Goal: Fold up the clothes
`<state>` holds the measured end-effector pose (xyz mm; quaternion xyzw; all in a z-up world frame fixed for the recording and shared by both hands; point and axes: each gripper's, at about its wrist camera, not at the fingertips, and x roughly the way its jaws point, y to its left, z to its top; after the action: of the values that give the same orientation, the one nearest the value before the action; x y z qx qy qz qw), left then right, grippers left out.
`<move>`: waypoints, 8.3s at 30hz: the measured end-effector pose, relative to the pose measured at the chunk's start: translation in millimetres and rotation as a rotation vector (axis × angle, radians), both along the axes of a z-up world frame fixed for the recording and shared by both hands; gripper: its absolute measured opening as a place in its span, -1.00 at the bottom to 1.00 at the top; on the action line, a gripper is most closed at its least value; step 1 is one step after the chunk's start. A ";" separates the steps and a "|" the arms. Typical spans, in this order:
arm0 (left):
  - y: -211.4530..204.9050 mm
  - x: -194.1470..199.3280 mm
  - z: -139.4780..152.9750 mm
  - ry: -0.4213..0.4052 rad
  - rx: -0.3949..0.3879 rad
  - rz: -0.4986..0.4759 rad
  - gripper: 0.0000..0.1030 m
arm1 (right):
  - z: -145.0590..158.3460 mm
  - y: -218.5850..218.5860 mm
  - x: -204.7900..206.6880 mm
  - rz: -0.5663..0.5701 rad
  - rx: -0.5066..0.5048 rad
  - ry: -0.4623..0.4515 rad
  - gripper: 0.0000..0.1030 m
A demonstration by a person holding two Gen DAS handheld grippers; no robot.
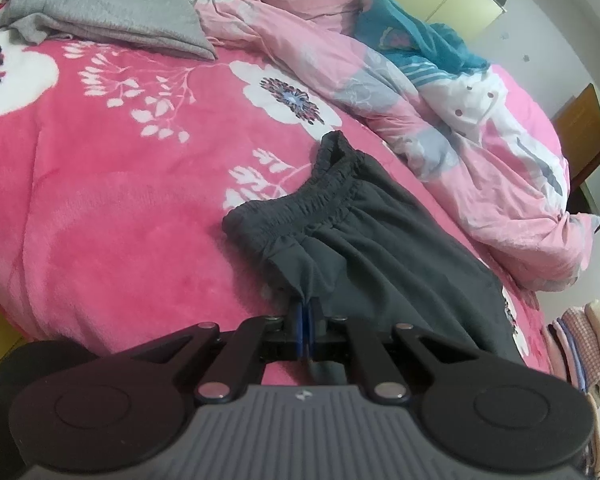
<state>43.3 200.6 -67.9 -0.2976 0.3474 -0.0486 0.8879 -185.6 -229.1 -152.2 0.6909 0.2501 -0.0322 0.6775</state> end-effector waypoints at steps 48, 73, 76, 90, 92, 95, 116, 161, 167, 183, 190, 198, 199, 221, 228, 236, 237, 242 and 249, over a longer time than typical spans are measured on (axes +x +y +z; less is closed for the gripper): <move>-94.0 298.1 -4.7 0.000 0.021 -0.044 -0.94 | 55.8 -191.5 411.3 0.000 -0.404 -0.171 -1.00; 2.9 222.0 67.8 -0.125 -0.184 0.055 0.47 | 68.0 -251.0 330.2 0.005 -0.108 -0.203 0.22; 6.7 186.1 68.6 -0.072 -0.163 0.006 0.55 | 76.4 -238.5 277.1 0.057 -0.069 -0.184 0.30; -31.2 170.2 -25.9 -0.036 -0.279 0.124 0.61 | 46.5 -144.8 215.0 0.081 -0.250 0.045 0.29; -33.6 177.2 -27.9 -0.055 -0.290 0.155 0.65 | 41.9 -150.4 226.3 0.031 -0.251 0.031 0.29; -36.6 184.7 -28.4 -0.081 -0.305 0.193 0.69 | 36.6 -157.9 242.7 -0.045 -0.242 0.007 0.29; -21.4 156.5 -9.2 -0.101 -0.331 0.230 -0.62 | 31.5 -164.9 245.6 -0.153 -0.224 -0.075 -0.94; -36.5 92.7 27.5 -0.116 0.283 -0.160 0.25 | 121.2 102.9 364.0 1.159 -1.582 -0.379 -0.19; -31.1 96.4 16.8 -0.107 0.284 -0.145 0.25 | 99.5 119.4 378.2 1.313 -1.612 -0.376 -0.38; -32.9 98.9 24.4 -0.144 0.323 -0.100 0.25 | 127.7 121.0 356.9 1.152 -1.786 -0.455 -1.00; -35.3 111.2 16.8 -0.110 0.356 -0.081 0.25 | 105.2 124.4 381.6 1.139 -1.797 -0.411 -1.00; -37.9 114.0 7.7 -0.076 0.387 -0.087 0.25 | 89.0 97.5 410.9 0.999 -1.673 -0.270 -0.97; -37.6 114.0 7.5 -0.075 0.388 -0.087 0.25 | 97.8 83.0 409.3 0.954 -1.624 -0.267 -0.95; -42.5 124.8 -1.4 -0.031 0.442 -0.051 0.37 | 78.0 -136.6 333.4 0.604 -1.127 -0.100 -0.35; -44.1 128.6 -1.1 -0.015 0.452 -0.033 0.42 | 81.9 -153.0 316.9 0.520 -1.109 -0.160 -0.90; -47.4 129.9 -3.1 -0.022 0.473 -0.038 0.47 | 66.4 -163.2 331.8 0.462 -1.170 -0.036 -0.93; -47.0 130.0 -3.4 -0.022 0.472 -0.039 0.47 | 69.9 -168.8 328.1 0.423 -1.171 -0.009 -0.92; -45.6 131.9 -1.6 -0.013 0.462 -0.045 0.46 | 107.0 -182.1 277.9 0.365 -1.112 -0.013 -0.81; -46.0 131.6 0.3 -0.006 0.457 -0.037 0.46 | 109.1 -127.6 195.6 0.631 -1.021 -0.084 -0.70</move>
<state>174.9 154.6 -67.6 -0.0820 0.3520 0.0140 0.9323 10.0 -356.8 -43.1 0.1712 0.3690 0.0818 0.9098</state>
